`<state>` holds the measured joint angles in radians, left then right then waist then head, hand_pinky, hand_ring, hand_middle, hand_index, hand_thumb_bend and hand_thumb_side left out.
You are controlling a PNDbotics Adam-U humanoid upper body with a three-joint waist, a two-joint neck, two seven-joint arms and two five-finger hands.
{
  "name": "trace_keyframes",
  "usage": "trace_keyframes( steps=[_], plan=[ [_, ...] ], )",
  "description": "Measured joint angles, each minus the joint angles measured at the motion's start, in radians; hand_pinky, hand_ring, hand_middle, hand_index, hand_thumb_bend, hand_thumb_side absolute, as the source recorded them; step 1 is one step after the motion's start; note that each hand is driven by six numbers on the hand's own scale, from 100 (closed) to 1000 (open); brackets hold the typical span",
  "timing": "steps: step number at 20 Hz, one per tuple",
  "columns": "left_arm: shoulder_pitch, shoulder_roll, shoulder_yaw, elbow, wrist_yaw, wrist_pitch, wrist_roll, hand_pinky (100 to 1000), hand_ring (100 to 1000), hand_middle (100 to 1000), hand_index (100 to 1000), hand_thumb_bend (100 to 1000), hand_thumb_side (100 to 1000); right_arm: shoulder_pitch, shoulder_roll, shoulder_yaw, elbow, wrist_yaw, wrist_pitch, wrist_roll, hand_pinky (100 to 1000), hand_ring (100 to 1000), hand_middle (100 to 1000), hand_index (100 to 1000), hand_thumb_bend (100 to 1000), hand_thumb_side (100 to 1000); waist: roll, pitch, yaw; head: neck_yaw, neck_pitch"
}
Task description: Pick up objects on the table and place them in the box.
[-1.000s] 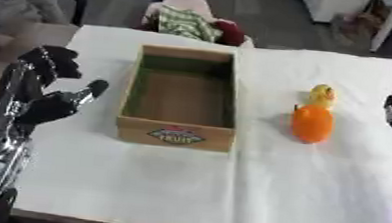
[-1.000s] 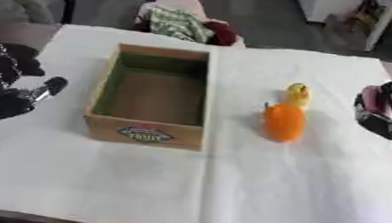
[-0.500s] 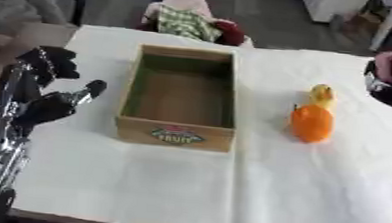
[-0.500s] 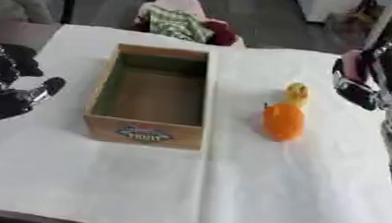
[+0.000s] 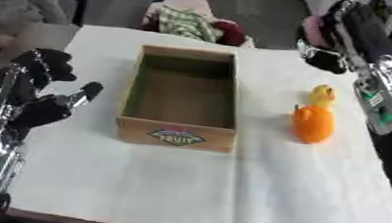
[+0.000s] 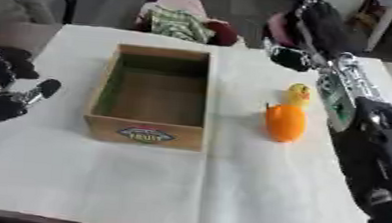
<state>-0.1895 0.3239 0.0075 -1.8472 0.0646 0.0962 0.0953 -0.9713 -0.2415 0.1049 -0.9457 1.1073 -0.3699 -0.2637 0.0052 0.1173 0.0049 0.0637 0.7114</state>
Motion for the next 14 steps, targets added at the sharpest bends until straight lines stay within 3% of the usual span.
trace_keyframes(
  steps=[14],
  plan=[
    [-0.014,-0.008,-0.010,0.000,0.005,0.001,-0.008,697,535,489,634,695,100,-0.020,0.132,0.040,0.081,0.134,-0.152,0.025,479,549,144,160,100,200,0.002,0.006,0.021,-0.014,-0.010]
  ],
)
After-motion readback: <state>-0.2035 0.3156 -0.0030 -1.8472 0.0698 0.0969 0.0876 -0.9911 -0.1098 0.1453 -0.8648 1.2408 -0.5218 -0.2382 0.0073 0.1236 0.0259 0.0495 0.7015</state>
